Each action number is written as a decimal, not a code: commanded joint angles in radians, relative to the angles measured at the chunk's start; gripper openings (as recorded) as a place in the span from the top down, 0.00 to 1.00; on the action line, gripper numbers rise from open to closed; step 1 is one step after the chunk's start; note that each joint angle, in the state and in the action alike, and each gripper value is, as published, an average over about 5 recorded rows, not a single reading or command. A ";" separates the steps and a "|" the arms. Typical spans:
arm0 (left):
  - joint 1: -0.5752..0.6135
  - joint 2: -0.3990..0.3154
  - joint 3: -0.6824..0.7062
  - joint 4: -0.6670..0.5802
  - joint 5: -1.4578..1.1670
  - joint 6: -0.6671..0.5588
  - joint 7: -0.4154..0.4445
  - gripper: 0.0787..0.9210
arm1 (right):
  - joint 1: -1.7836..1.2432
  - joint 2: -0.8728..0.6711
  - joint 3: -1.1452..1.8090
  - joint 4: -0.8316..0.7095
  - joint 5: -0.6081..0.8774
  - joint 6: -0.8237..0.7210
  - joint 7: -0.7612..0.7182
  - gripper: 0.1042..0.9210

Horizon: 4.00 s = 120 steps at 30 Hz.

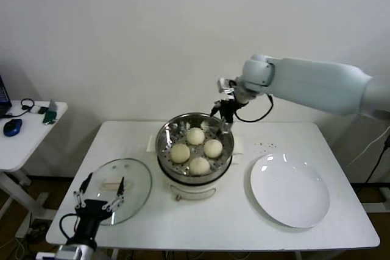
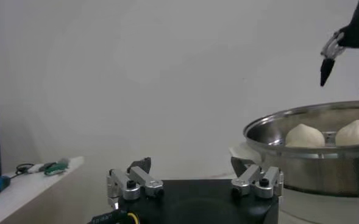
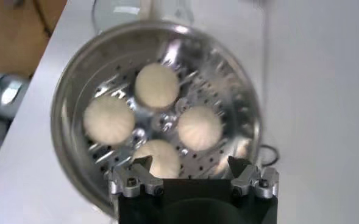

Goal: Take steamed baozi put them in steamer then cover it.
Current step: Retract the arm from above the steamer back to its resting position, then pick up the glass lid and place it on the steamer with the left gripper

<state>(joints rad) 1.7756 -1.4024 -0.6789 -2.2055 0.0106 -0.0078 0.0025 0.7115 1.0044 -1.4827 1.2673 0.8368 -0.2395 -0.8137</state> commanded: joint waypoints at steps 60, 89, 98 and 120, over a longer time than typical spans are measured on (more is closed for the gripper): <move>-0.399 0.047 0.120 0.599 1.559 0.183 -0.093 0.12 | -2.218 0.108 2.214 0.485 -0.286 0.330 0.659 0.12; -0.502 0.048 0.117 0.730 1.489 0.167 -0.138 0.30 | -2.235 0.158 2.226 0.480 -0.334 0.339 0.616 0.12; -0.490 0.046 0.120 0.704 1.452 0.166 -0.131 0.60 | -2.231 0.174 2.221 0.463 -0.359 0.348 0.607 0.12; -0.227 0.156 0.085 0.160 1.298 0.372 -0.107 0.91 | -2.161 0.139 2.193 0.394 -0.387 0.357 0.604 0.12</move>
<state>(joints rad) 1.4159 -1.3023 -0.5784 -1.7411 1.3682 0.2477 -0.1115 -1.4792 1.1562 0.7179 1.6865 0.4574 0.1171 -0.2103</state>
